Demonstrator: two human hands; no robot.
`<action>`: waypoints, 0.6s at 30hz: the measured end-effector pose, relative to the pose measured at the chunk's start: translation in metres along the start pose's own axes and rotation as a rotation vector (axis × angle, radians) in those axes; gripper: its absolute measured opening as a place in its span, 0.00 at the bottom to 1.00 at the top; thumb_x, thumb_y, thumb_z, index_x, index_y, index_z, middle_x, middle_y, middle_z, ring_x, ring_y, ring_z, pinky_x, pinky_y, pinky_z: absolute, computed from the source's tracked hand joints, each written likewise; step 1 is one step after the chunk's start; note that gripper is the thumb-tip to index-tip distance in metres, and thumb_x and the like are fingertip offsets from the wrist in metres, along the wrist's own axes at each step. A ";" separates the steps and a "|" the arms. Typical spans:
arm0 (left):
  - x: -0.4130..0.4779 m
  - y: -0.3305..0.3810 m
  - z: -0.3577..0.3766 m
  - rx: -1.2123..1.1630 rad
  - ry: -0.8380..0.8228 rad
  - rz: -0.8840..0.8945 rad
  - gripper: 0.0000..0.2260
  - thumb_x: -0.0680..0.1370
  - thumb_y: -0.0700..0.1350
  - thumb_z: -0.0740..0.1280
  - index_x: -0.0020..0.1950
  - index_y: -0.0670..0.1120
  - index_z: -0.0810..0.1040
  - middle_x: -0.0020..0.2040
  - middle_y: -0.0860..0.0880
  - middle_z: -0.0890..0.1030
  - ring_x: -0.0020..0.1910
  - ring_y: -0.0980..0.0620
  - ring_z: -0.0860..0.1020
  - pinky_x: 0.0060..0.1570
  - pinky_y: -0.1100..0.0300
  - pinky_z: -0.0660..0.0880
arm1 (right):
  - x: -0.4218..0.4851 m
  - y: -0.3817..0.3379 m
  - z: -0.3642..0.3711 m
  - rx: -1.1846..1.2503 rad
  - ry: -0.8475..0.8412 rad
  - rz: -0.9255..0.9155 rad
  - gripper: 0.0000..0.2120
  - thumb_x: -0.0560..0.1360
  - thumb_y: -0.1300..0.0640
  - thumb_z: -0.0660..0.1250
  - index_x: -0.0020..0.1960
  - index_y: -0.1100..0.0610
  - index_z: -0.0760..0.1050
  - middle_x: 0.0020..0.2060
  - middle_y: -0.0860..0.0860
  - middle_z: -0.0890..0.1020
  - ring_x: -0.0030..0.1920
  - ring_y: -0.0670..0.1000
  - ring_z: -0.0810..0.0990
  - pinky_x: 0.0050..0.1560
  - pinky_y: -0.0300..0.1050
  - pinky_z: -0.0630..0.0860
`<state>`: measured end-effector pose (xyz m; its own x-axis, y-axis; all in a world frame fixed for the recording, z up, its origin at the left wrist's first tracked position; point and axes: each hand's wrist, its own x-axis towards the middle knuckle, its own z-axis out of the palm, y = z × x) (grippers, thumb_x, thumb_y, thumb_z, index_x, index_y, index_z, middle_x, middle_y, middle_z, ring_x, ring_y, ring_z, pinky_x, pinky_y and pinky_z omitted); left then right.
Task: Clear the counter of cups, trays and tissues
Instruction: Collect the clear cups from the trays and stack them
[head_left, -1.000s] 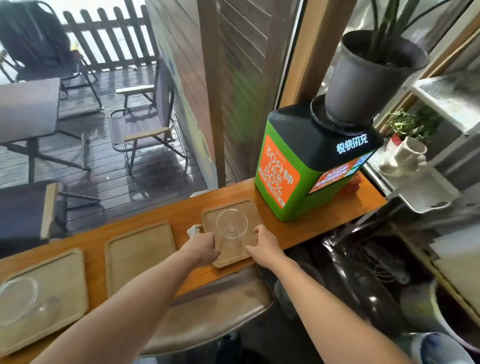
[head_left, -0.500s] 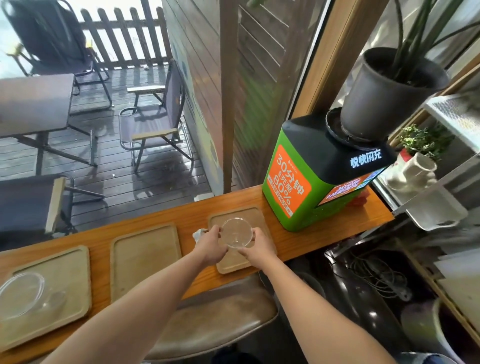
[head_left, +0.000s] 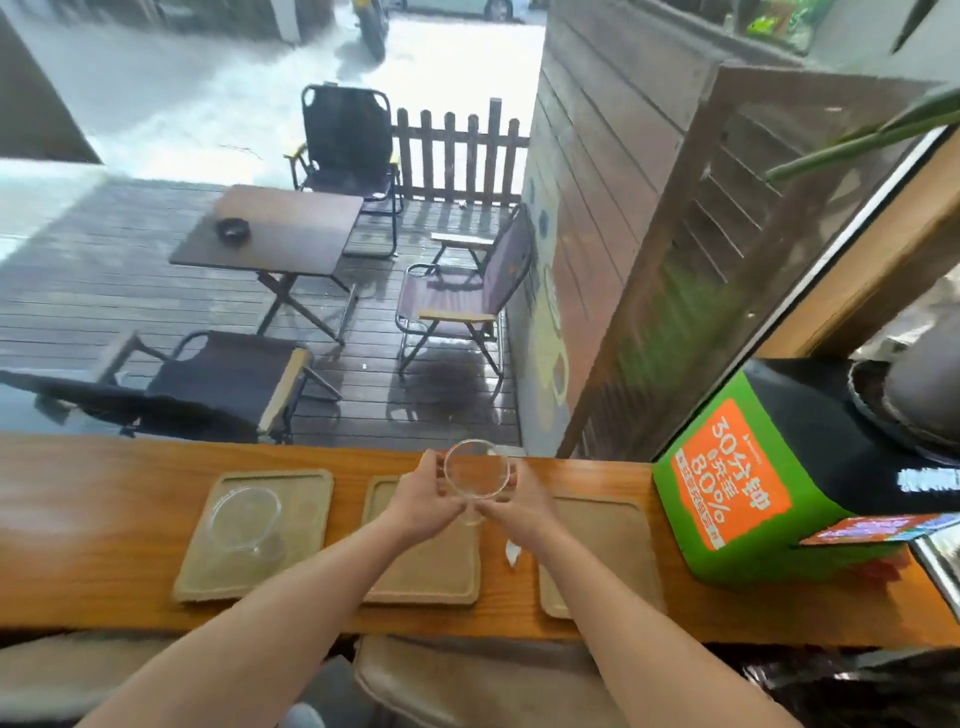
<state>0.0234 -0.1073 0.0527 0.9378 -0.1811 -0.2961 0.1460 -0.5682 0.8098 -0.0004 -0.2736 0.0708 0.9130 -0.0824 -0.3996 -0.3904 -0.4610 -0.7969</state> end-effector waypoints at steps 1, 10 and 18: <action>-0.002 -0.007 -0.017 -0.001 0.050 -0.001 0.21 0.69 0.45 0.76 0.58 0.51 0.71 0.53 0.52 0.81 0.48 0.55 0.80 0.47 0.58 0.78 | 0.003 -0.013 0.012 -0.014 -0.029 -0.028 0.26 0.66 0.56 0.80 0.56 0.48 0.69 0.47 0.43 0.79 0.45 0.39 0.80 0.39 0.34 0.75; -0.048 -0.062 -0.147 -0.097 0.290 -0.021 0.30 0.63 0.62 0.75 0.60 0.54 0.70 0.51 0.54 0.79 0.45 0.55 0.81 0.40 0.58 0.80 | 0.018 -0.110 0.114 -0.077 -0.206 -0.265 0.26 0.66 0.49 0.80 0.59 0.48 0.70 0.53 0.46 0.80 0.50 0.46 0.81 0.45 0.39 0.77; -0.088 -0.109 -0.212 -0.117 0.383 -0.034 0.29 0.65 0.65 0.71 0.61 0.56 0.68 0.53 0.55 0.77 0.49 0.54 0.80 0.40 0.66 0.76 | 0.012 -0.152 0.179 -0.097 -0.356 -0.344 0.24 0.68 0.50 0.78 0.58 0.48 0.70 0.50 0.45 0.79 0.48 0.46 0.81 0.50 0.50 0.82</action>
<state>-0.0085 0.1406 0.0982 0.9781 0.1616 -0.1314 0.1933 -0.4692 0.8617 0.0486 -0.0460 0.1056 0.8831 0.3876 -0.2644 -0.0455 -0.4901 -0.8705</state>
